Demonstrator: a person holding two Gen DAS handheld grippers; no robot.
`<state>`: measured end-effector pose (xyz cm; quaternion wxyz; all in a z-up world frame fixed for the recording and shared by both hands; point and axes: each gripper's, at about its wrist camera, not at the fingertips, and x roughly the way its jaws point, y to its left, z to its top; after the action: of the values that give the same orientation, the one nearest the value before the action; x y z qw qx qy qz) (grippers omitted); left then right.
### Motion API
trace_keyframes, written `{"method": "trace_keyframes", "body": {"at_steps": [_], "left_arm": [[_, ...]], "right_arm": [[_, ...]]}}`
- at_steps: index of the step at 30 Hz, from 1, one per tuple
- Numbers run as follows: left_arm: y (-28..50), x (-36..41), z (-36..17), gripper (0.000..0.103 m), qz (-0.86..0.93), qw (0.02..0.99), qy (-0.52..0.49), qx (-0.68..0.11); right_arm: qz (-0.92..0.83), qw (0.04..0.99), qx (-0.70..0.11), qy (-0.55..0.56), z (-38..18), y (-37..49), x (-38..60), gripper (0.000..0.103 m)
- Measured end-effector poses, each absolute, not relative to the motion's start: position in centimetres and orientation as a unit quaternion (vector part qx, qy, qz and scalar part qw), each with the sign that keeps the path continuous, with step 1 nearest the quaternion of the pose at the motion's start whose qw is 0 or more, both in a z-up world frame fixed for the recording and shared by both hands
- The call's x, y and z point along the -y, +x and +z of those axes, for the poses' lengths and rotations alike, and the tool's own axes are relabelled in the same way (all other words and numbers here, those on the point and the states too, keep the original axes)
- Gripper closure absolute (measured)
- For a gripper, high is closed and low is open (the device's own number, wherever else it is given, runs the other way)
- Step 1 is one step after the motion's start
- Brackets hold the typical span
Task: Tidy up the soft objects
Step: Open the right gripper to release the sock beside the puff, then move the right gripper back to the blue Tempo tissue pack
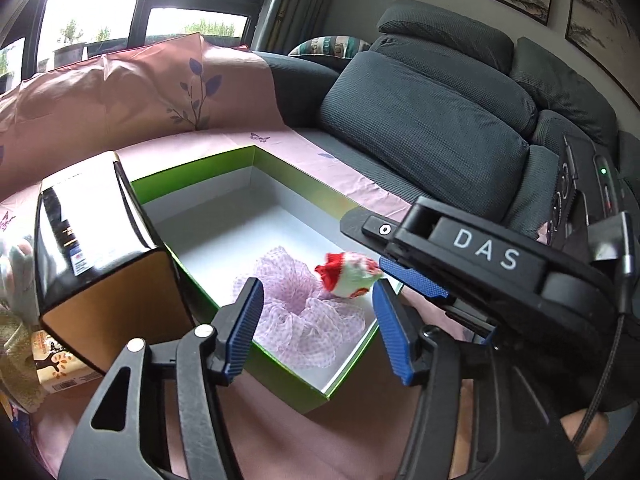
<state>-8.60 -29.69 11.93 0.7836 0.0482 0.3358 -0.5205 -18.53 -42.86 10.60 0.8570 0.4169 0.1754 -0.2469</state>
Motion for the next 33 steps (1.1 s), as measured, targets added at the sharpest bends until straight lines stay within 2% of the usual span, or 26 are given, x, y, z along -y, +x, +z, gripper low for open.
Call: {"method": "trace_keyframes", "body": {"at_steps": [1, 3, 5, 8, 11, 16, 19, 22, 25, 29, 33], "left_arm": [[-8.5, 29.1, 12.2, 0.047, -0.517, 0.787, 0.043, -0.334], [-8.5, 27.7, 12.7, 0.043, -0.513, 0.793, 0.035, -0.327], [-8.5, 25.9, 13.2, 0.043, -0.504, 0.804, 0.028, -0.314], [-8.2, 22.9, 13.8, 0.039, -0.482, 0.821, 0.013, -0.305], [-7.6, 19.7, 14.1, 0.037, -0.459, 0.834, -0.005, -0.306], [-6.0, 14.2, 14.4, 0.036, -0.392, 0.869, -0.019, -0.302], [-4.7, 10.9, 14.2, 0.024, -0.358, 0.877, -0.033, -0.319], [-4.4, 7.8, 14.1, 0.024, -0.318, 0.896, -0.031, -0.308], [-3.8, 4.8, 13.4, 0.018, -0.298, 0.905, -0.059, -0.296], [-2.0, 1.8, 11.6, 0.018, -0.250, 0.901, -0.095, -0.341], [-1.6, -2.2, 11.7, 0.017, -0.225, 0.905, -0.131, -0.337]], "right_arm": [[-0.249, 0.859, -0.173, 0.413, 10.7, -18.6, 42.8, 0.051], [-0.252, 0.862, -0.171, 0.406, 10.9, -18.6, 42.6, 0.040], [-0.246, 0.866, -0.168, 0.403, 11.0, -18.5, 42.5, 0.033], [-0.238, 0.867, -0.165, 0.406, 11.0, -18.5, 42.3, 0.031], [-0.234, 0.872, -0.161, 0.398, 11.3, -18.3, 41.9, 0.022], [-0.220, 0.881, -0.175, 0.380, 11.1, -17.5, 41.1, 0.019], [-0.231, 0.882, -0.185, 0.366, 11.1, -17.2, 40.8, 0.019], [-0.241, 0.883, -0.190, 0.356, 11.2, -17.0, 40.5, 0.018], [-0.244, 0.883, -0.196, 0.349, 11.3, -16.6, 39.9, 0.017], [-0.226, 0.893, -0.210, 0.326, 11.6, -15.3, 38.4, 0.014], [-0.194, 0.904, -0.222, 0.308, 12.0, -14.4, 36.8, 0.014]]}}
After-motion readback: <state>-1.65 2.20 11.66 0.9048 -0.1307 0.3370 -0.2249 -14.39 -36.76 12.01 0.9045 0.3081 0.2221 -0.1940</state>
